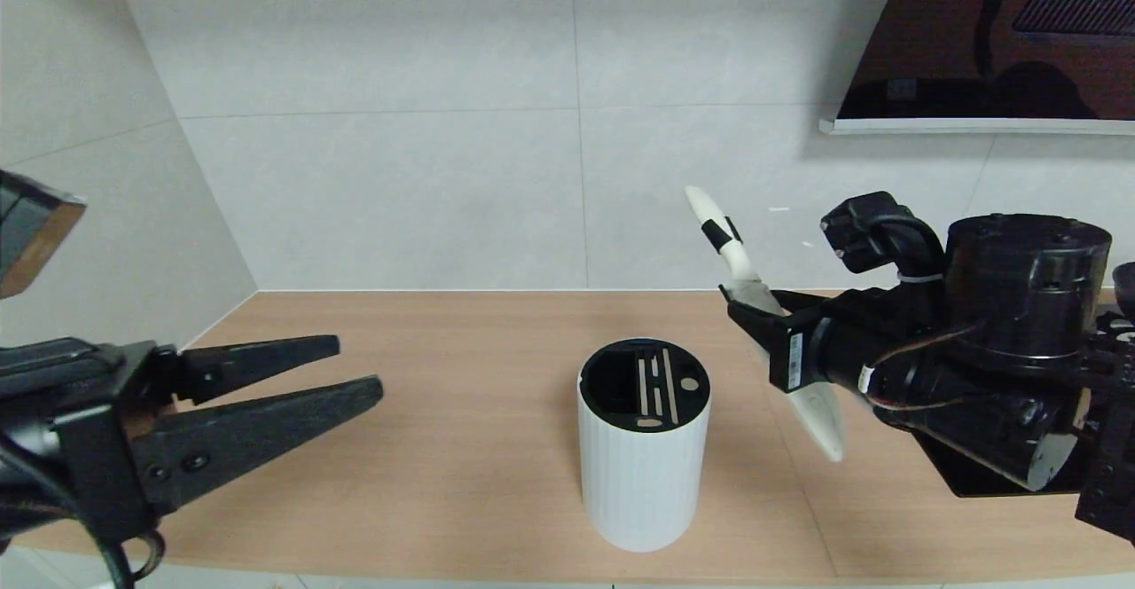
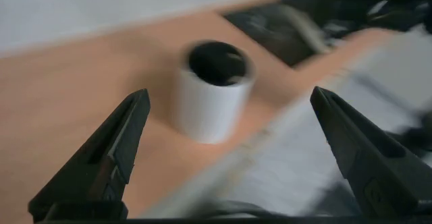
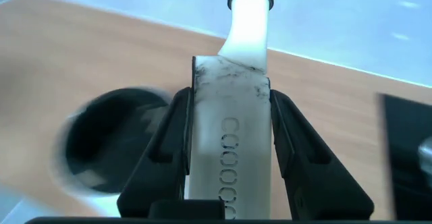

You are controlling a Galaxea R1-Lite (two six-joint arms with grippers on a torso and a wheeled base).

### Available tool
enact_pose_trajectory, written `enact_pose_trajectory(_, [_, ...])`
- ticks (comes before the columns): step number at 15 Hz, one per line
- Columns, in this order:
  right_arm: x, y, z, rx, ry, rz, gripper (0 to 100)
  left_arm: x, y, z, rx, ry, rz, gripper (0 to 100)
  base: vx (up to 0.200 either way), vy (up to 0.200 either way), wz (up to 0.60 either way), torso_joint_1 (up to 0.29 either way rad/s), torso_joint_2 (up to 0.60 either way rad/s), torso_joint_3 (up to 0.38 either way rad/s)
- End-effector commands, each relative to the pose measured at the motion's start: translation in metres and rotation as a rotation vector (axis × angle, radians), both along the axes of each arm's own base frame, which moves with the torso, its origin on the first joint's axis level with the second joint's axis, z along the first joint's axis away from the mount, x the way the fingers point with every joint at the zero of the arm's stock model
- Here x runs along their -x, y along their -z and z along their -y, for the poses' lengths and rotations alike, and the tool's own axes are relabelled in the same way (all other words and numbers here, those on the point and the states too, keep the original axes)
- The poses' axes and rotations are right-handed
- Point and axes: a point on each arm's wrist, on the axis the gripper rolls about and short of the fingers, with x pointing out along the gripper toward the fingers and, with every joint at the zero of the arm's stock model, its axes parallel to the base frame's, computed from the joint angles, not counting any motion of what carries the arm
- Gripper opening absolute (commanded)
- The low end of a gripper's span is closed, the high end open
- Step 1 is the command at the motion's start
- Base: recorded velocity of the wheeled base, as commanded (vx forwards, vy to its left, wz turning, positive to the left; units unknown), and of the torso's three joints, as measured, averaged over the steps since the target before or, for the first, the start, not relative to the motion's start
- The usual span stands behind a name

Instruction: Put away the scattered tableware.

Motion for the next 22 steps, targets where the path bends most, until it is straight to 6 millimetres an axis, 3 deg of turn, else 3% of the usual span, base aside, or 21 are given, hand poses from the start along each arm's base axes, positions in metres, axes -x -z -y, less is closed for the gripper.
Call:
enact_pose_trajectory(1, [0.013,0.0,-0.015,-0.027,-0.066,-0.013,0,-0.019,0.009,0.022,0.047,0.067,-0.093,100,0.0,0.0,0.0,0.0,0.0,0.0])
enact_pose_trajectory(6, [0.03,-0.004,-0.04,-0.135,-0.155,-0.053,0,-0.051,0.026,0.056,0.269,0.114,-0.216,100,0.0,0.0,0.0,0.0,0.0,0.0])
enact_pose_trajectory(12, [0.037,0.009,-0.064,-0.146,-0.212,-0.111,0,-0.085,0.071,0.104,0.371,0.013,-0.106,100,0.0,0.0,0.0,0.0,0.0,0.0])
enact_pose_trajectory(22, [0.043,0.017,-0.069,-0.123,-0.239,-0.132,0,-0.099,0.079,0.114,0.427,-0.03,-0.194,100,0.0,0.0,0.0,0.0,0.0,0.0])
